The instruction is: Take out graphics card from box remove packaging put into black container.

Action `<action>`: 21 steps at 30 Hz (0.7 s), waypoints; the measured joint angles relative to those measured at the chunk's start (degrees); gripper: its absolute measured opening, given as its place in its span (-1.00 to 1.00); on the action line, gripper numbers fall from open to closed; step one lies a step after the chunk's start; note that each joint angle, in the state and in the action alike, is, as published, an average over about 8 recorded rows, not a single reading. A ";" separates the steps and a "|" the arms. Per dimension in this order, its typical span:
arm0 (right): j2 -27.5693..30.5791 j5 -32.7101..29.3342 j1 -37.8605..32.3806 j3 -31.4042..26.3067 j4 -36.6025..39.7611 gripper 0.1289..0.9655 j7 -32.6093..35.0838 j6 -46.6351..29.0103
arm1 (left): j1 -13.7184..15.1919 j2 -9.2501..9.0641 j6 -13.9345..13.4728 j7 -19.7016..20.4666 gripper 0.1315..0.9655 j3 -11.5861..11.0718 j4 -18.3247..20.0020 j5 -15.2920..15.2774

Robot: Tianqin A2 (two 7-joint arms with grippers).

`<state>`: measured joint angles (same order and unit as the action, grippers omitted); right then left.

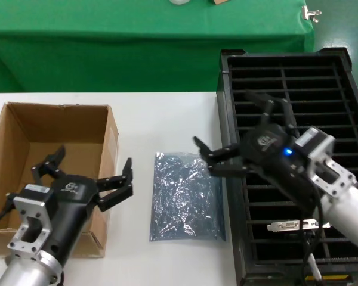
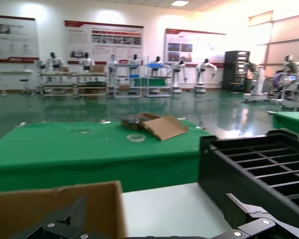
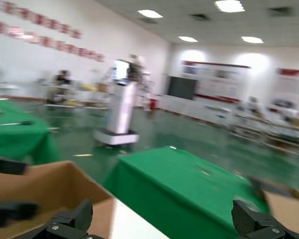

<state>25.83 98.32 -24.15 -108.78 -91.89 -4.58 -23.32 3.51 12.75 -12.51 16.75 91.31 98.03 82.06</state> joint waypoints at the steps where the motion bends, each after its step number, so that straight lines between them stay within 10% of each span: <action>1: -0.43 0.24 1.21 0.86 0.01 1.00 0.23 1.17 | -0.18 0.22 0.63 -0.84 1.00 0.02 -0.32 1.05; 21: -7.48 4.17 20.90 14.80 0.19 1.00 3.97 20.18 | -3.04 3.84 10.83 -14.51 1.00 0.32 -5.50 18.24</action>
<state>18.35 102.48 -3.25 -93.98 -91.70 -0.61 -3.14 0.47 16.59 -1.68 2.24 91.63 92.53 100.29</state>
